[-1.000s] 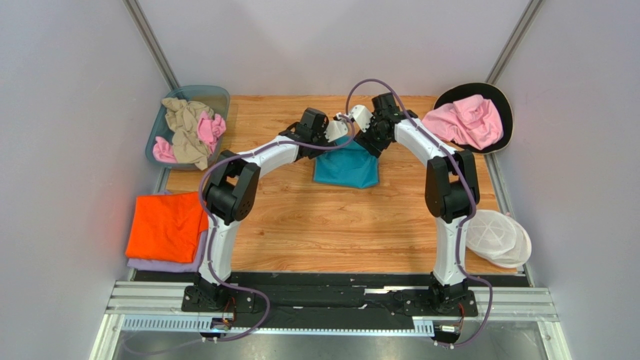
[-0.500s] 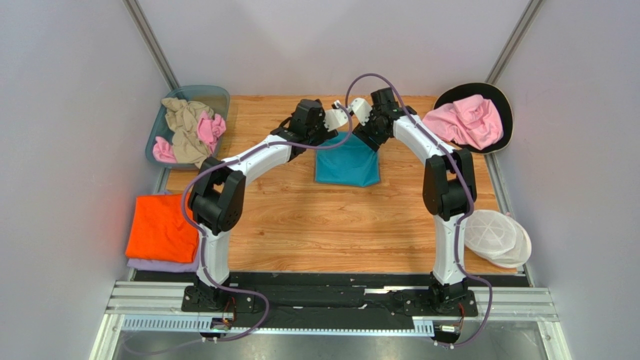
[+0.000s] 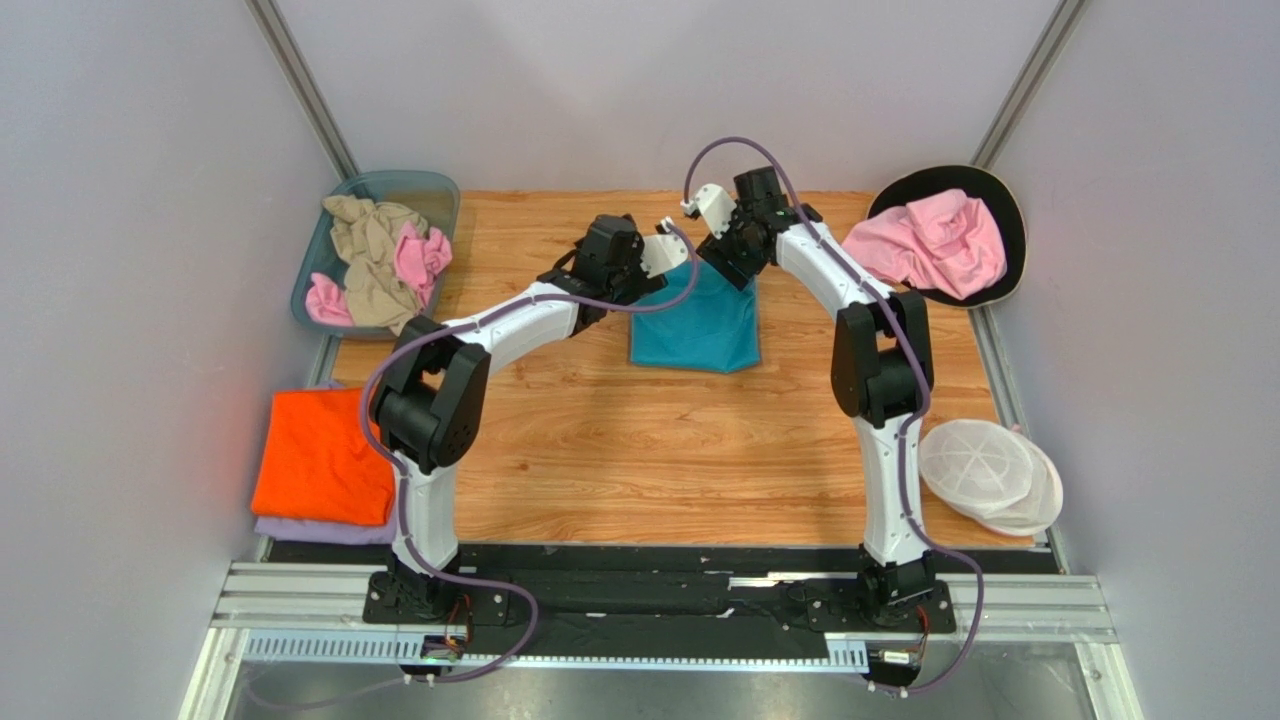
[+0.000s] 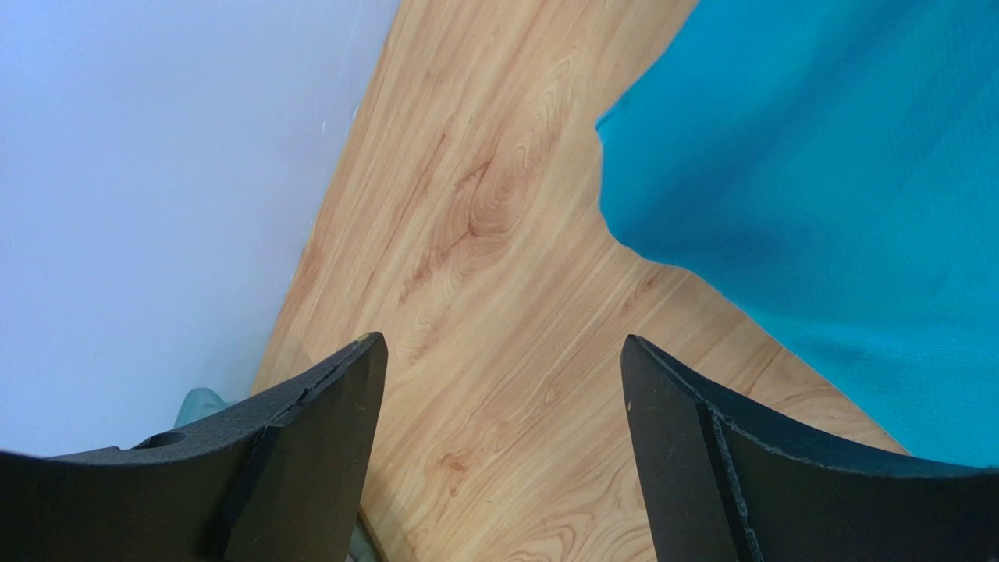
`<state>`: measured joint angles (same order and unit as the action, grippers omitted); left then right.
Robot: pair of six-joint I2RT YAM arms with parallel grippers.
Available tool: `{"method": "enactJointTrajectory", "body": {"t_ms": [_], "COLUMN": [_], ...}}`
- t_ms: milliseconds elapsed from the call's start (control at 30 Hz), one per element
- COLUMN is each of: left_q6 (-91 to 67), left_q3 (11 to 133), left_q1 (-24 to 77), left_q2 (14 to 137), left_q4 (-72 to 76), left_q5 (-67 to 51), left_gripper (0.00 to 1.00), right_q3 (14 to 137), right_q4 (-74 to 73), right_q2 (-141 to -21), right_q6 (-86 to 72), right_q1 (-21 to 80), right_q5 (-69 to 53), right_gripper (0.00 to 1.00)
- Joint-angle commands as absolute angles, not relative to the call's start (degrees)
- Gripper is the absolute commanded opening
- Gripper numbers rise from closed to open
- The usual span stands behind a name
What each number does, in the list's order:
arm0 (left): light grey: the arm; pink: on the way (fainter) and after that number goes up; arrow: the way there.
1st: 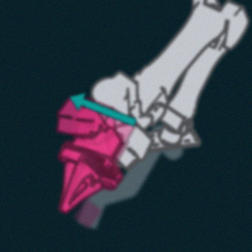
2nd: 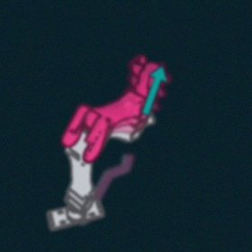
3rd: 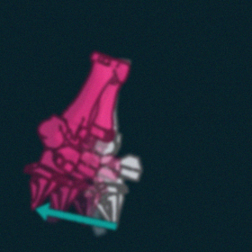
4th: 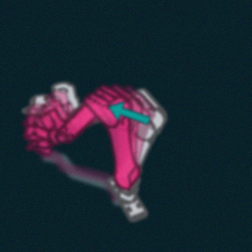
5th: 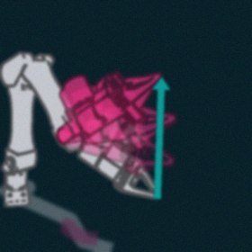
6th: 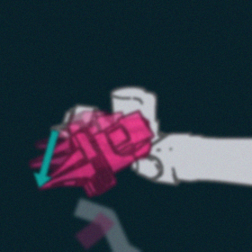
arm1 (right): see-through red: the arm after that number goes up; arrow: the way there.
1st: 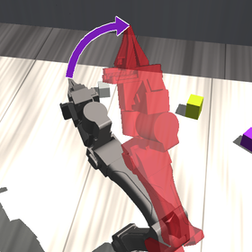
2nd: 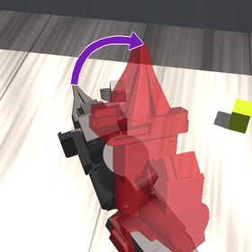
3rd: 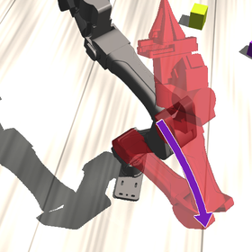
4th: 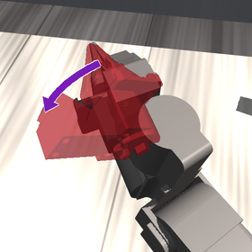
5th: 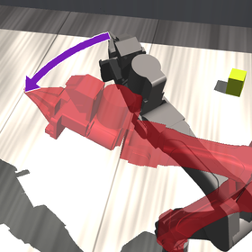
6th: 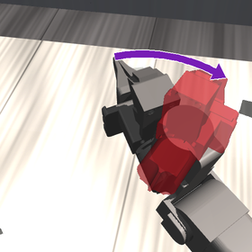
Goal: Fold and stack the t-shirts
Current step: Fold the tshirt
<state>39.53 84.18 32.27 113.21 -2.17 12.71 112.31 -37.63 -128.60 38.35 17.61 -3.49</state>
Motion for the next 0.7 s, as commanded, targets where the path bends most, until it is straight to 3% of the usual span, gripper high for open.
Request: {"method": "enactJointTrajectory", "body": {"t_ms": [0, 333, 667], "left_q6": [40.0, 38.2, 36.5], "left_q3": [83.0, 81.7, 83.2], "left_q1": [32.3, 32.3, 32.3], "left_q2": [110.0, 109.2, 107.8], "left_q4": [2.1, 2.0, 0.3], "left_q5": [13.4, 12.8, 12.3], "left_gripper": [0.82, 0.82, 0.82], "right_q3": [117.9, 117.4, 109.5], "right_q4": [-36.0, -34.9, -35.0], "right_q2": [-133.8, -138.6, -127.7], "right_q6": [36.9, 38.0, 36.8], "right_q1": [17.9, 17.9, 18.0], "right_q5": [-3.3, -0.3, -1.2], "right_gripper": [0.67, 0.67, 0.67]}}
